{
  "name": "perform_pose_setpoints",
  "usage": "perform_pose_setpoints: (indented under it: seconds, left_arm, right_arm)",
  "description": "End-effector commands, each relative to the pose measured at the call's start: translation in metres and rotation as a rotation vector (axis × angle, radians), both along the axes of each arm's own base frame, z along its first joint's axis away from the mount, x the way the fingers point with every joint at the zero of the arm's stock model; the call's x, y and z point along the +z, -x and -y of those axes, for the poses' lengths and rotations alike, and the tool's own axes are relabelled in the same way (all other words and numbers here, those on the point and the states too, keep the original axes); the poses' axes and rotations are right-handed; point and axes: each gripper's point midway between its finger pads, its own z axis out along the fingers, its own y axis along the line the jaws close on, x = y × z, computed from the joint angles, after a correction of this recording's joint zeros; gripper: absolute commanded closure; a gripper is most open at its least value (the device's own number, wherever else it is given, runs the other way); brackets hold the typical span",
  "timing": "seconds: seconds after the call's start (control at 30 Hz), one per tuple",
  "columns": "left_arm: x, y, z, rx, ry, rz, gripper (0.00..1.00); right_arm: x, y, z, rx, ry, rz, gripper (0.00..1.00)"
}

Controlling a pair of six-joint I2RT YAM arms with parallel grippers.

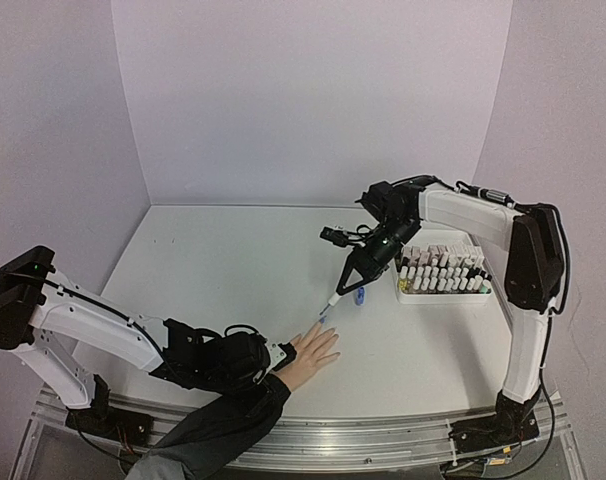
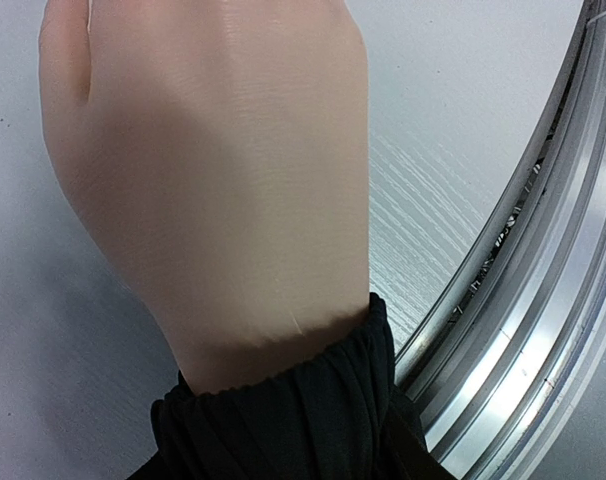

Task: Paint the nails
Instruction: Paint the hand on the nail.

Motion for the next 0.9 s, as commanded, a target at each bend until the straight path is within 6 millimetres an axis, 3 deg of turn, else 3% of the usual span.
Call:
perform_pose_setpoints:
  seconds: [0.0,0.5,0.87]
  left_arm:
    - [0.004,-0.010,-0.003,-0.016,-0.002,0.080,1.00]
    - [0.005,-0.010,-0.004,-0.015,0.002,0.081,1.00]
    - [0.006,-0.010,-0.004,-0.016,0.006,0.080,1.00]
  right_arm:
    - [-0.003,0.004,-0.005,0.018,-0.003,-0.034,1.00]
    - [-0.021,-0.006,-0.003,0.000,0.060,-0.030,1.00]
    - [-0.016,-0.014,-0.004,-0.013,0.054,-0.011,1.00]
